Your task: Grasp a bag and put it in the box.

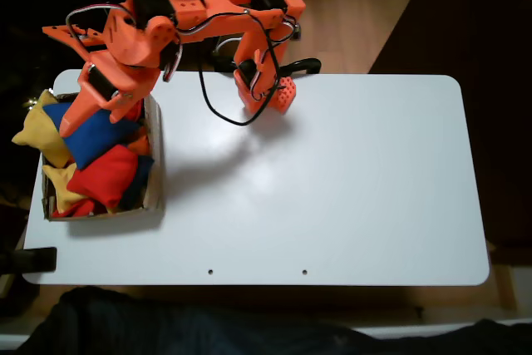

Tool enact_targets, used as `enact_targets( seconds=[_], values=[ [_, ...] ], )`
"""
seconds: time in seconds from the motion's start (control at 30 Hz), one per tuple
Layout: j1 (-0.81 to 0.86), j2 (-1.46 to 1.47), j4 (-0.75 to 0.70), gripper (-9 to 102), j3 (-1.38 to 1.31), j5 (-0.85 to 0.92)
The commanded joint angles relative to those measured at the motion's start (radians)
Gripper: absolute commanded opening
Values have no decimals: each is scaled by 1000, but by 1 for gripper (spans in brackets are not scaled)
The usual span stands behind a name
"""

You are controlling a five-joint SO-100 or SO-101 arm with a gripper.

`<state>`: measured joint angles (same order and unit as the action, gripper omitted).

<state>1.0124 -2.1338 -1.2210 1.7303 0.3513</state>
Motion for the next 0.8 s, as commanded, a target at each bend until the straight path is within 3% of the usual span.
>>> enact_targets(
  seconds=[0.0, 0.77],
  values=[
    [-28, -101, 12, 59, 38, -8],
    [-295, -365, 5, 62, 179, -160]
  ],
)
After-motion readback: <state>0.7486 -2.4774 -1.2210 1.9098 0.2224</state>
